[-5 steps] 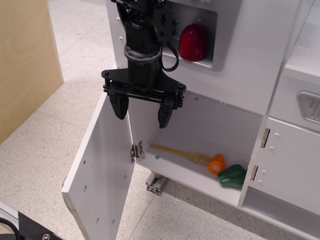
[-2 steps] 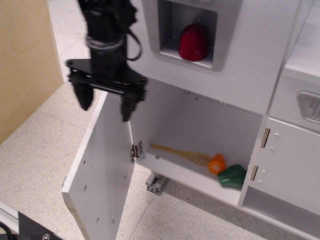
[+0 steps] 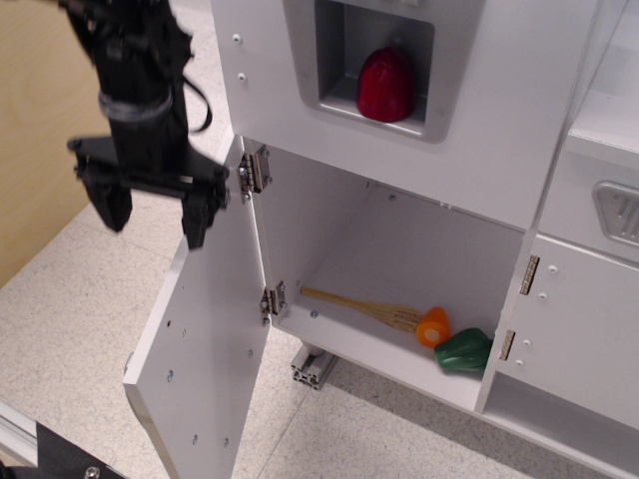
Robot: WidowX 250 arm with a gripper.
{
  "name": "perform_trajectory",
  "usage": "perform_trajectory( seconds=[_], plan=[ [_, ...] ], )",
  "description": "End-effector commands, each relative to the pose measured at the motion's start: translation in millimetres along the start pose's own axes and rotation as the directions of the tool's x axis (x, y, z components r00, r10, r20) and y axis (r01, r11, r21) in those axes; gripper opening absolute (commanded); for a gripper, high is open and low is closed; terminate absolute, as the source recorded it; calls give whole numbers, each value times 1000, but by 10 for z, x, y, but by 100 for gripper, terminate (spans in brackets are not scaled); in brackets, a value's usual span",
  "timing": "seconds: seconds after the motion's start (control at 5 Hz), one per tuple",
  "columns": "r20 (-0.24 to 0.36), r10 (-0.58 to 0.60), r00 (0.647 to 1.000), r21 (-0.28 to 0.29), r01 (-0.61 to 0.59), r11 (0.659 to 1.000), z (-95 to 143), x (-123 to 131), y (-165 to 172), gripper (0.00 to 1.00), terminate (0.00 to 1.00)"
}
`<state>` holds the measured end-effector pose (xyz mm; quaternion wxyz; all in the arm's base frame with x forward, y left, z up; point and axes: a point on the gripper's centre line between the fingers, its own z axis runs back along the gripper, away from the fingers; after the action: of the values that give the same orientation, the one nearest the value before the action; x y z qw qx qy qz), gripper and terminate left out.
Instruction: Close low fridge
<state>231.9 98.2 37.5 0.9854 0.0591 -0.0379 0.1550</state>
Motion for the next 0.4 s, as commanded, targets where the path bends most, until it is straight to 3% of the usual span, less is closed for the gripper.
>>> perform_trajectory(
  seconds=[0.0, 0.2],
  plan=[
    [27, 30, 999, -58, -29, 998, -327, 78, -218, 100, 0],
    [40, 55, 998, -59, -53, 997, -414, 93, -401, 100, 0]
  ],
)
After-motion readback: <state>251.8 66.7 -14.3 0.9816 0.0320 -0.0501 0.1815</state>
